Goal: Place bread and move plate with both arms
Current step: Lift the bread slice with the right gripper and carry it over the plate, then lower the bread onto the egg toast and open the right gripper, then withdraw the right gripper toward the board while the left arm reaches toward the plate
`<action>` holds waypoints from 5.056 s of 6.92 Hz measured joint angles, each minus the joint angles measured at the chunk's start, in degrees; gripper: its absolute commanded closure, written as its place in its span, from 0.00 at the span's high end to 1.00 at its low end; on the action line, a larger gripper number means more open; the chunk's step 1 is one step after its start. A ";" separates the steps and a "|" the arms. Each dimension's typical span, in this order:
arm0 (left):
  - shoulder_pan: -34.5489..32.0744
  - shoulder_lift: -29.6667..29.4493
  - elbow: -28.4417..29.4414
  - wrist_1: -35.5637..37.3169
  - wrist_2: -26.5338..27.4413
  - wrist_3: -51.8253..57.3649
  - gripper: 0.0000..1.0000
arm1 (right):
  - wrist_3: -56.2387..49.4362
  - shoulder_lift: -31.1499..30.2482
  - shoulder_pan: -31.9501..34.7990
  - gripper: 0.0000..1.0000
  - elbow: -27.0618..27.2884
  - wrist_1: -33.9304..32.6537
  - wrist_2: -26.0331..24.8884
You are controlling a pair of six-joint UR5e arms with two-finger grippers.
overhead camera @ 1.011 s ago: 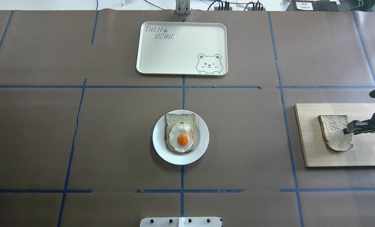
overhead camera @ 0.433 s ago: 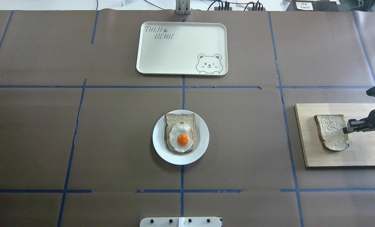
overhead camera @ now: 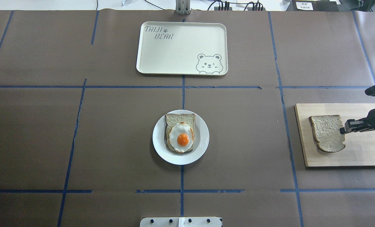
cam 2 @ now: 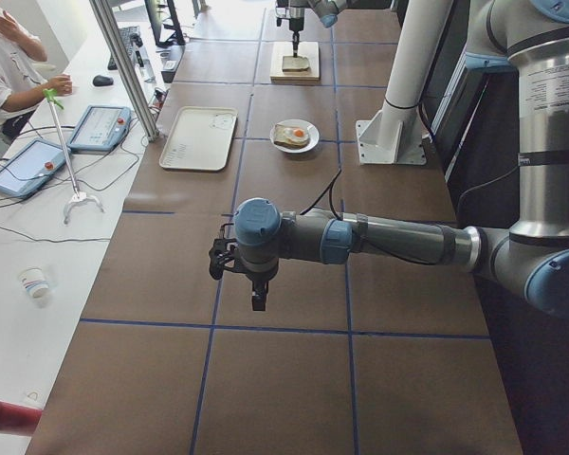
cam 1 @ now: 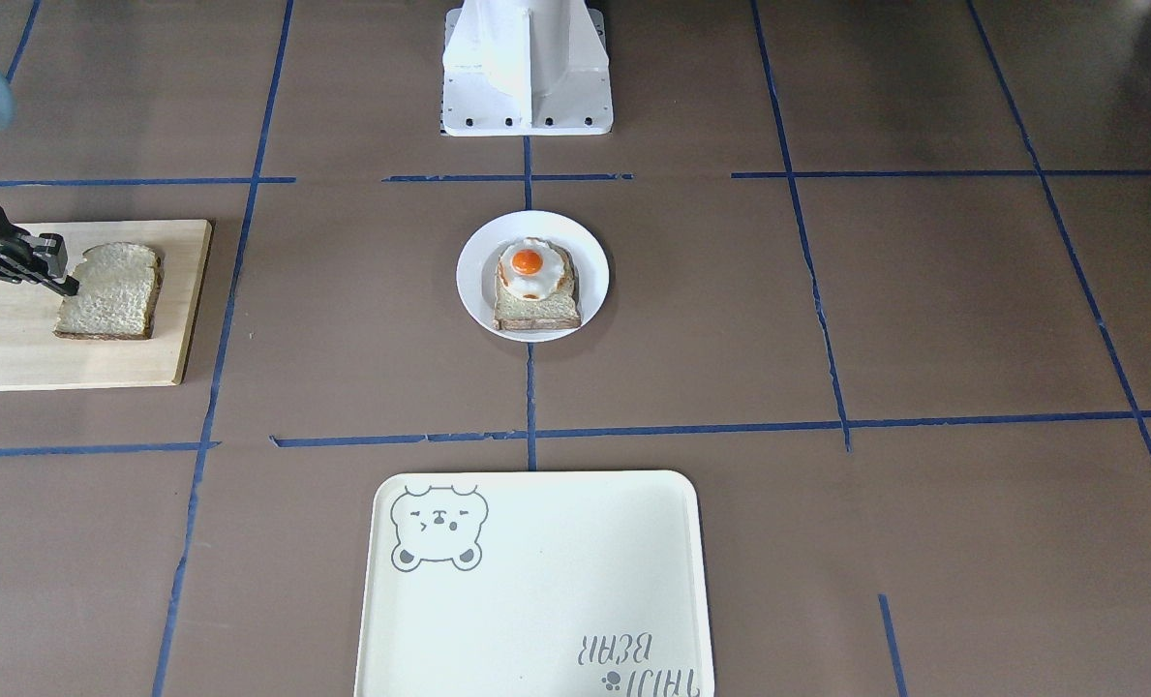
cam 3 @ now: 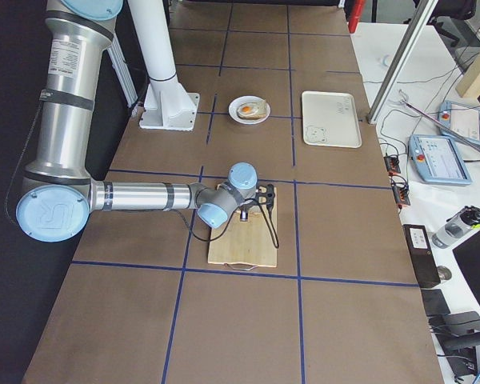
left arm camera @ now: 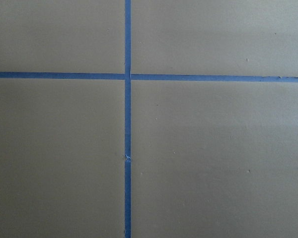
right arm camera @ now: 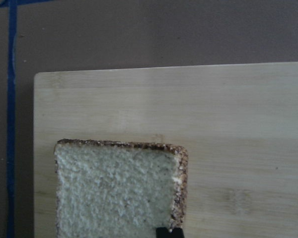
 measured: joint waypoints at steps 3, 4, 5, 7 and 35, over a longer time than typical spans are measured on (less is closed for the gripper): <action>-0.05 0.00 0.03 -0.01 -0.02 0.00 1.00 | 11.03 3.99 0.04 0.00 6.50 1.70 2.67; -0.04 0.00 0.14 -0.01 -0.02 0.00 1.00 | 17.78 8.02 -0.48 0.00 7.57 2.19 2.93; -0.06 0.03 0.19 -0.01 -0.02 0.00 1.00 | 24.88 13.02 -2.49 0.00 8.08 2.81 2.94; -0.07 0.07 0.36 -0.01 -0.02 0.00 1.00 | 36.16 23.37 -10.39 0.00 7.97 3.90 -0.82; 30.07 -9.36 -0.59 -37.06 -1.04 -63.33 0.91 | 24.58 13.07 -6.48 1.00 7.82 0.80 -6.45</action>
